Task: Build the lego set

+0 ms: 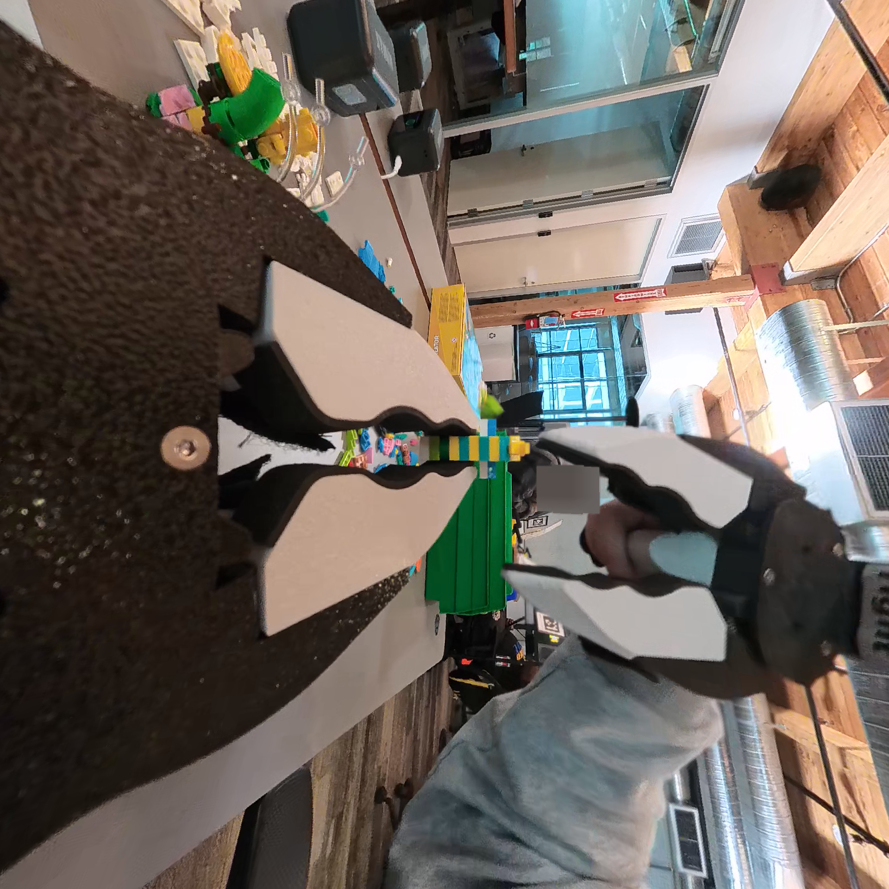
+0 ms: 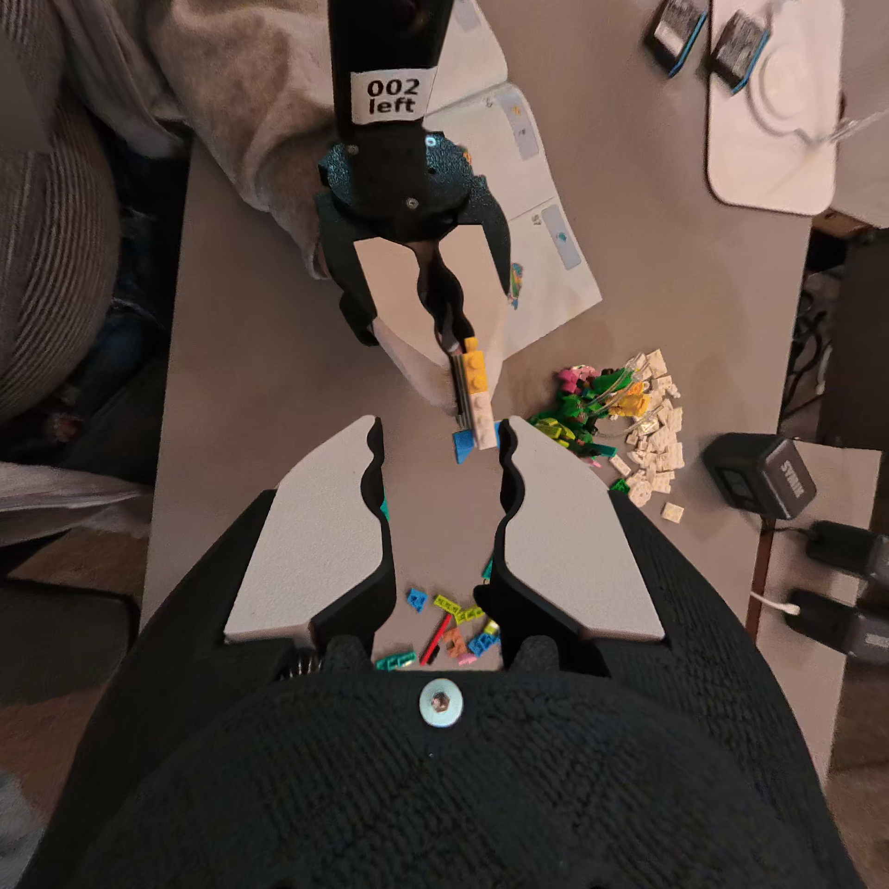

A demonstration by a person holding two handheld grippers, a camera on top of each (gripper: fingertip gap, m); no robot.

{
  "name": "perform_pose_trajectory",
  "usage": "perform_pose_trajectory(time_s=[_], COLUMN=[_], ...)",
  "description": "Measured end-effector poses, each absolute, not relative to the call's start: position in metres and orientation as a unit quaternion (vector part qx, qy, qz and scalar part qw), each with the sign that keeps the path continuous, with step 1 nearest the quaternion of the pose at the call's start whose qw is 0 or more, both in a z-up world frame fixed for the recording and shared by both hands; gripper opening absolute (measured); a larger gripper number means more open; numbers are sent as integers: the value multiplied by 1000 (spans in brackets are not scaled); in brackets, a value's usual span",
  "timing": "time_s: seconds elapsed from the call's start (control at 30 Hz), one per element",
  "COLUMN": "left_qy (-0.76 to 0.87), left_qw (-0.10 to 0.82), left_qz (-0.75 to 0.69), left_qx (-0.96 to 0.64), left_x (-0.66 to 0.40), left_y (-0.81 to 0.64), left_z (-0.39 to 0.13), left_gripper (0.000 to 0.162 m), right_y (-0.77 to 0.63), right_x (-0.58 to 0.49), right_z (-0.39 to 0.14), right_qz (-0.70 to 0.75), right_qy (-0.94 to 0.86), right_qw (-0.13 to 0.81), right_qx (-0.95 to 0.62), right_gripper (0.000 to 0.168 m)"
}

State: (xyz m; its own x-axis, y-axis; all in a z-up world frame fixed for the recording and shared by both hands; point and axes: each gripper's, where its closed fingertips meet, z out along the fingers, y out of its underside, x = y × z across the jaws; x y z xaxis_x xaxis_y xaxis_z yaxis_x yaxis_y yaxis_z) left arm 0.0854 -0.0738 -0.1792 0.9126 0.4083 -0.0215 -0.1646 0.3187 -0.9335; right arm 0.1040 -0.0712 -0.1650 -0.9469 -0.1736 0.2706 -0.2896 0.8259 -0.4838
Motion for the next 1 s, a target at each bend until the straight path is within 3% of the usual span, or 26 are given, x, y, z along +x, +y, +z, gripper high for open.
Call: perform_pose_trajectory(time_s=[0.3, 0.53, 0.73, 1.0], left_qy=[-151, -210, -232, -242], left_qw=[798, 779, 775, 773], left_qz=[220, 291, 307, 308], left_qx=[-540, -514, -502, -499], left_x=[68, 43, 32, 27], left_y=[-93, -124, -139, -145], left_z=[-174, -170, -168, -169], left_gripper=[8, 8, 8, 8], right_y=[-47, -13, -41, -67], right_x=[93, 52, 39, 12], right_z=[-179, -227, -270, -311], right_qz=[312, 300, 356, 288], right_qy=[-932, -937, -918, -897], right_qw=[177, 166, 64, 126], right_qx=[58, -71, -165, -311], right_gripper=[52, 35, 25, 23])
